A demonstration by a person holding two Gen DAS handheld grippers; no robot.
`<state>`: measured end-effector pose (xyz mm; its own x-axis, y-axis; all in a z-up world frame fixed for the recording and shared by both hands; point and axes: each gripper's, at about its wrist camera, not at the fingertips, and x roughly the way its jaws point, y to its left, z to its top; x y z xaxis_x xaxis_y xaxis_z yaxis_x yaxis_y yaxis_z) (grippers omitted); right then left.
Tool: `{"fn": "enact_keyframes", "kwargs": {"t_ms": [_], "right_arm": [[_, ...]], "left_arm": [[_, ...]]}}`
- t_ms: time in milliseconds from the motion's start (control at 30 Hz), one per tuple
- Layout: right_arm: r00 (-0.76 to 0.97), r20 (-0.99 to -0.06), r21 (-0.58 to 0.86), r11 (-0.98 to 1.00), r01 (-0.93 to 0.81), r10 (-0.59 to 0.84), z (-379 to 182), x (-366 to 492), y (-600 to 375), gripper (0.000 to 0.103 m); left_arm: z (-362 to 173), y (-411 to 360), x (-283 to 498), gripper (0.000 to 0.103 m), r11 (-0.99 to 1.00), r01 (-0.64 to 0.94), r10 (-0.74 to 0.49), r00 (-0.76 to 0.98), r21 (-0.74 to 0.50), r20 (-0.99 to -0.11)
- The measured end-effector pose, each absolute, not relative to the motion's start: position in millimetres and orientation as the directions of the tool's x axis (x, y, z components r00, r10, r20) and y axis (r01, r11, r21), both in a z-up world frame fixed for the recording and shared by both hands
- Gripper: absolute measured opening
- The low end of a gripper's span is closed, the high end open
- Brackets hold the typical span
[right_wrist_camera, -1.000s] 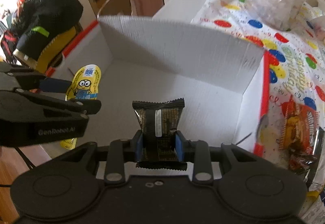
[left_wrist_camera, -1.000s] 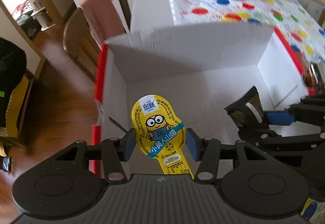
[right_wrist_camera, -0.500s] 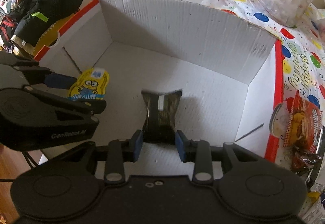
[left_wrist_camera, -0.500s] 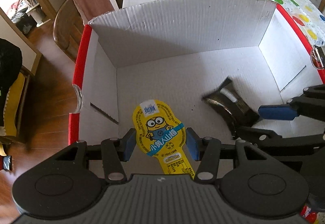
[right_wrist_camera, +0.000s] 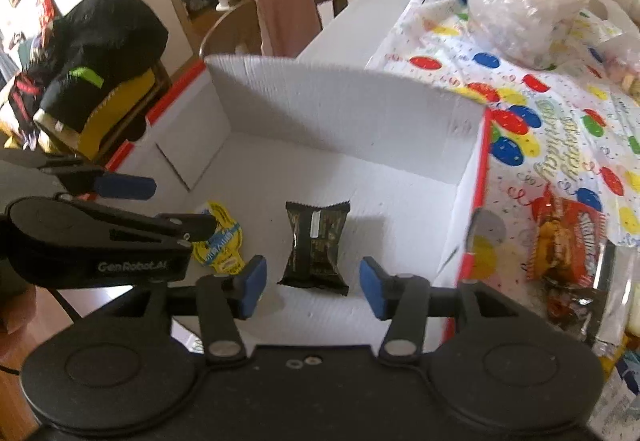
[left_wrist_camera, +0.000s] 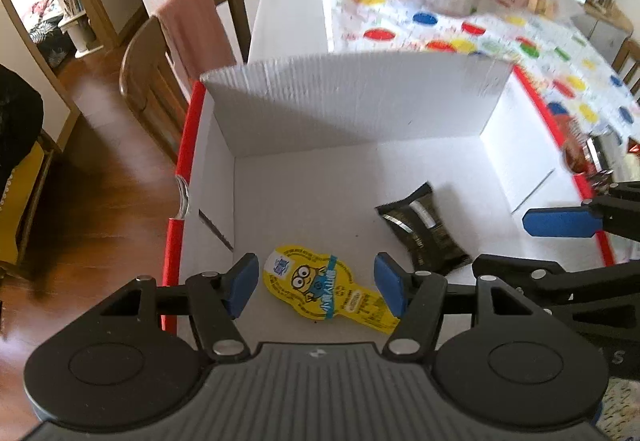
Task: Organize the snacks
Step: 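Open the left tool and the right tool to drop both snacks into the box, then grasp the white-and-blue packet with the right tool while the left tool grasps the brown wrapper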
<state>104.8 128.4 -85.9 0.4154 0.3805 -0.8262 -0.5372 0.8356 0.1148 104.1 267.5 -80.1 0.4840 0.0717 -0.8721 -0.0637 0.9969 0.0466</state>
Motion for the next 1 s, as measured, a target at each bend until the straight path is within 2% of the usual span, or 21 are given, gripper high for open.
{"fn": "enact_keyframes", "kwargs": {"t_ms": [233,533,833,900,1000], "right_arm": [[0.464,-0.778,0.154,0.845,-0.512,0.424,-57,89,104,0.064],[0.537,-0.720,0.181,0.866,-0.466,0.439,-27,65,58,0.078],[0.605,-0.686,0.184,0.901,-0.393,0.404,-14,52,-5,0.086],[0.617,-0.681,0.181,0.907,-0.380,0.394,-14,49,-20,0.092],[0.633,-0.677,0.176,0.917,-0.357,0.376,-16,47,-42,0.095]], "left_arm": [[-51,252,87,0.064,0.999,-0.039,0.026,0.558,0.005,-0.830],[-23,215,71,0.070,0.999,0.015,-0.040,0.635,-0.039,-0.772],[-16,164,67,0.077,0.994,0.076,-0.108,0.662,-0.076,-0.742],[-17,152,67,0.079,0.994,0.081,-0.114,0.668,-0.079,-0.736],[-19,135,68,0.079,0.992,0.091,-0.125,0.667,-0.086,-0.734]]}}
